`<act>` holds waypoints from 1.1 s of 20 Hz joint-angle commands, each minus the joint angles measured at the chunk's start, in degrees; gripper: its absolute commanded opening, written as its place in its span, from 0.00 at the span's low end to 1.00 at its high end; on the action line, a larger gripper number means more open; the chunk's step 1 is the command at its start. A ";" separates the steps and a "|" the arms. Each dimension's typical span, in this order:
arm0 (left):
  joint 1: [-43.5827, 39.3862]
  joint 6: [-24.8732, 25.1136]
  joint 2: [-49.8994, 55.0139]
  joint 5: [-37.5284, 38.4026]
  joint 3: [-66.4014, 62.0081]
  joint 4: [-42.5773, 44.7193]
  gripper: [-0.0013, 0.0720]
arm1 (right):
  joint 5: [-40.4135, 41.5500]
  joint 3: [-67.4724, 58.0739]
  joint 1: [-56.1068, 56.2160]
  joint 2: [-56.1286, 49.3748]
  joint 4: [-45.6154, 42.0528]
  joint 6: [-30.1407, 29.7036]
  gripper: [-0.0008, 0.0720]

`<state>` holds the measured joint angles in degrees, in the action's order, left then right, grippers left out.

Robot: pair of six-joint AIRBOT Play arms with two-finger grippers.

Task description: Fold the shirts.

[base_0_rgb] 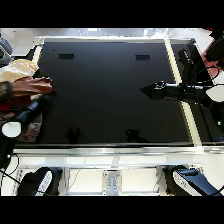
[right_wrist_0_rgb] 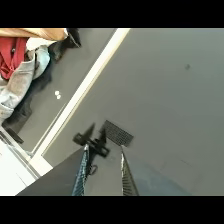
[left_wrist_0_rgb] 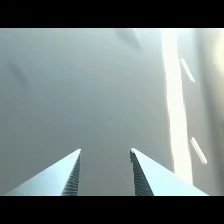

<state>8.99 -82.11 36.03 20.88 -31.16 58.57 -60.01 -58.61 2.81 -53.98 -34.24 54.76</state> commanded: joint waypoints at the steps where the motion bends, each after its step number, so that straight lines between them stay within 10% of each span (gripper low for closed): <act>1: 15.02 -0.15 2.60 -9.25 -2.86 4.94 0.51 | -0.13 -0.04 0.04 0.04 1.64 0.02 0.35; 7: 36.39 -0.59 21.57 2.45 -16.46 -11.37 0.70 | 2.97 -0.09 0.09 0.04 4.70 0.09 0.35; 15: 36.81 -0.35 43.80 2.27 -31.34 -36.41 0.84 | 2.03 -0.09 0.09 0.04 6.47 0.22 0.35; 22: 36.81 0.72 48.54 -2.23 -31.74 -36.57 0.78 | 2.64 -0.09 0.09 0.04 13.51 0.20 0.35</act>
<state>45.74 -81.62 82.74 20.84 -62.46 23.59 -57.49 -58.65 2.85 -53.95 -24.18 54.98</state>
